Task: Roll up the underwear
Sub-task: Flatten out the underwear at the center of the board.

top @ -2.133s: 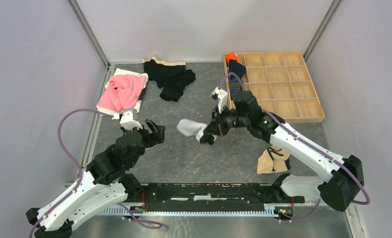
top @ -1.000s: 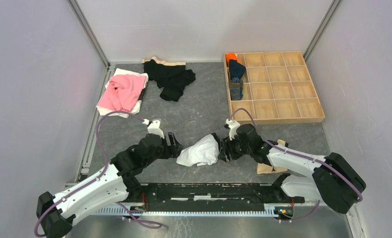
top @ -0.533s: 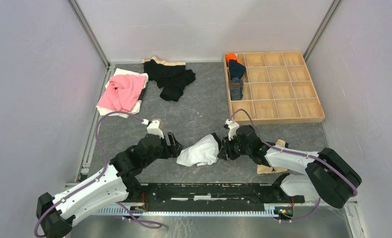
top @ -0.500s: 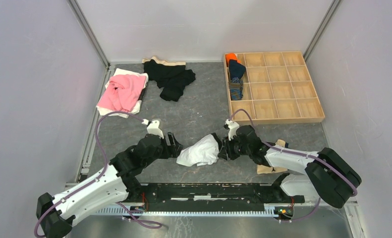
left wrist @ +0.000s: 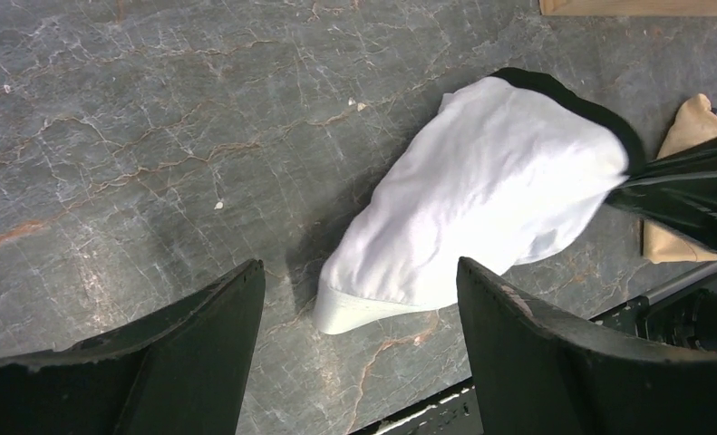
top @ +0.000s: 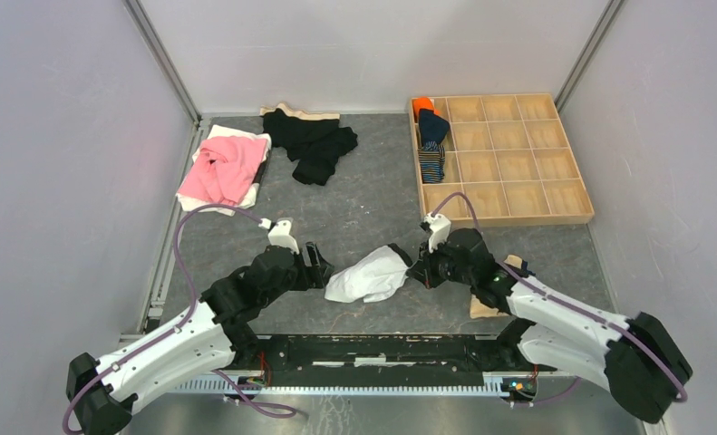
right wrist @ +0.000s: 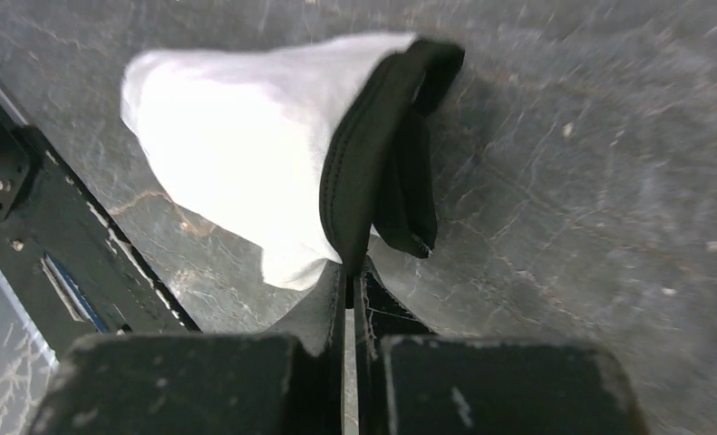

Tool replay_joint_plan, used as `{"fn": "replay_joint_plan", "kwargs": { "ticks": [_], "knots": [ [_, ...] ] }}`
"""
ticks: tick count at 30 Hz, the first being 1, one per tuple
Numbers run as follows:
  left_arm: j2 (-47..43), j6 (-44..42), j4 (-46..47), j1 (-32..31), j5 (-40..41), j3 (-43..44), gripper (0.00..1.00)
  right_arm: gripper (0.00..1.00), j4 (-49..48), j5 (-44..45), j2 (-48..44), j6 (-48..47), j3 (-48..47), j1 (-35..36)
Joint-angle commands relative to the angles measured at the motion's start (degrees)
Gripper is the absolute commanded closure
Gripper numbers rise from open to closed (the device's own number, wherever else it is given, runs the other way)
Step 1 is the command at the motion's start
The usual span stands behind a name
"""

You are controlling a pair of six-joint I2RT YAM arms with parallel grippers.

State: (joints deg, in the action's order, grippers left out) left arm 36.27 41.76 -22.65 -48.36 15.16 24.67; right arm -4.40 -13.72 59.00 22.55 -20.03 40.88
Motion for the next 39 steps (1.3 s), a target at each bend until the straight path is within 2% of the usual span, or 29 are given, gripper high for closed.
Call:
{"fn": "replay_joint_plan", "kwargs": {
  "ticks": [1,6,12,15,18,22,26,27,30,34,39],
  "knots": [
    [0.0,0.2,0.1,-0.2,2.1,2.6,0.17,1.00,17.3,7.2,-7.3,-4.7,-8.7,0.1],
    [-0.1,-0.4,-0.1,-0.2,2.5,4.5,0.16,1.00,31.9,9.1,-12.8,-7.4,-18.3,0.1],
    [-1.0,-0.7,-1.0,-0.2,2.3,6.4,0.16,1.00,38.3,3.0,-13.3,-7.6,-29.5,0.2],
    [-1.9,-0.8,-1.7,-0.2,2.1,7.2,0.16,1.00,34.8,-2.8,-10.4,-6.4,-29.4,1.5],
    [-2.8,-0.9,-1.9,-0.2,1.6,7.3,0.16,1.00,30.7,-3.0,-4.8,-5.1,-27.5,5.5],
    [-3.7,-1.3,-2.0,-0.2,0.9,7.3,0.16,0.98,22.1,-2.6,7.2,-4.1,-29.0,13.4],
    [-5.0,-0.6,-4.0,-0.2,2.4,8.0,0.16,0.91,14.5,-5.3,19.4,-4.7,-34.9,16.2],
    [-5.5,-0.2,-4.9,-0.2,3.5,8.2,0.15,0.89,12.1,-6.6,21.2,-4.6,-35.9,16.2],
    [-7.5,1.3,-7.6,-0.2,6.8,8.5,0.15,0.72,8.3,-7.5,24.8,-4.8,-38.4,16.2],
    [-9.1,1.1,-8.4,-0.2,6.6,8.1,0.14,0.52,11.5,2.4,22.9,-5.2,-37.6,16.0],
    [-5.8,-0.9,-4.8,-0.2,1.5,6.7,0.14,0.34,17.9,16.4,14.2,-7.6,-31.9,15.6]
  ]
}}
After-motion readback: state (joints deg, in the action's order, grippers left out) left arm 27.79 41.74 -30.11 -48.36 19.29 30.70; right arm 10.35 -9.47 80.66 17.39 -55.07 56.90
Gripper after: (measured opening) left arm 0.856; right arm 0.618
